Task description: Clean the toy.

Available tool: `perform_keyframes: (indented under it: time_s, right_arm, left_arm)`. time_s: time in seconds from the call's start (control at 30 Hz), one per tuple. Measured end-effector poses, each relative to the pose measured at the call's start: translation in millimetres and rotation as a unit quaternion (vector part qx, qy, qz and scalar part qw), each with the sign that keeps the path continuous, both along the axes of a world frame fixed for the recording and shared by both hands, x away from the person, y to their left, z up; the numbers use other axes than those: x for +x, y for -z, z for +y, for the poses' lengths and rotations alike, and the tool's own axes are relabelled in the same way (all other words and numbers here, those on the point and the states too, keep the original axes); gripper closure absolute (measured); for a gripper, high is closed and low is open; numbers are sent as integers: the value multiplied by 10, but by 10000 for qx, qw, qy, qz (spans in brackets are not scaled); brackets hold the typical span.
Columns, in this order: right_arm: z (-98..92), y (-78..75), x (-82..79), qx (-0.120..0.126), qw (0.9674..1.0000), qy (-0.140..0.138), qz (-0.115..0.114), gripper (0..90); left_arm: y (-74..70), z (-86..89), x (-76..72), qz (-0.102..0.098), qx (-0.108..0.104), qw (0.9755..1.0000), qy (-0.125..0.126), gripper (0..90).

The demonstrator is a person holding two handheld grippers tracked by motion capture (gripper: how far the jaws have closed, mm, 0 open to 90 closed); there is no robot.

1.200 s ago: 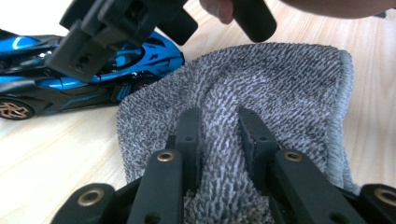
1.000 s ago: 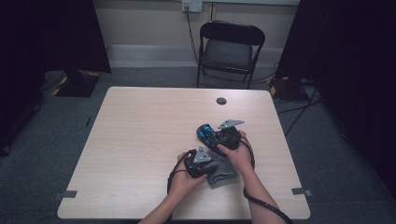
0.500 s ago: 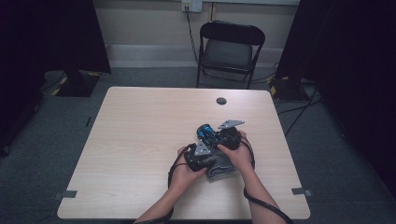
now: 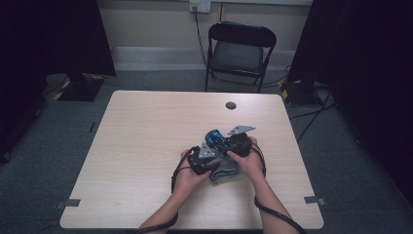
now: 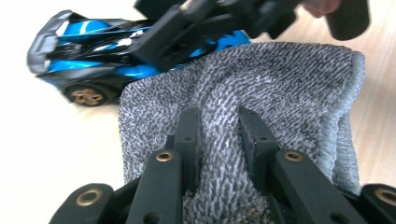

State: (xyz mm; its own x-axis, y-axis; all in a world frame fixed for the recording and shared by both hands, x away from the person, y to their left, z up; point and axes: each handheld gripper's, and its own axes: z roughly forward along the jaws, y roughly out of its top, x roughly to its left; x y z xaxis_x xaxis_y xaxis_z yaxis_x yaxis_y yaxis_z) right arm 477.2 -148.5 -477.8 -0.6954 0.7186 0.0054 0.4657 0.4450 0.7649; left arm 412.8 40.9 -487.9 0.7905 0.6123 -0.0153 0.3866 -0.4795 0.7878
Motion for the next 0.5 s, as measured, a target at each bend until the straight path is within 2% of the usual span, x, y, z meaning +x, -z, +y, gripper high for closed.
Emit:
perform_keyframes:
  time_s: [0.17, 0.5]
  right_arm:
    - [-2, 0, -2, 8, 10000, 7, 8, 462]
    - [-7, -4, -1, -8, 10000, -6, 22, 463]
  left_arm:
    - [9, 66, 42, 12, -42, 9999, -107, 718]
    - [-6, 131, 123, 12, 10, 9997, -248, 719]
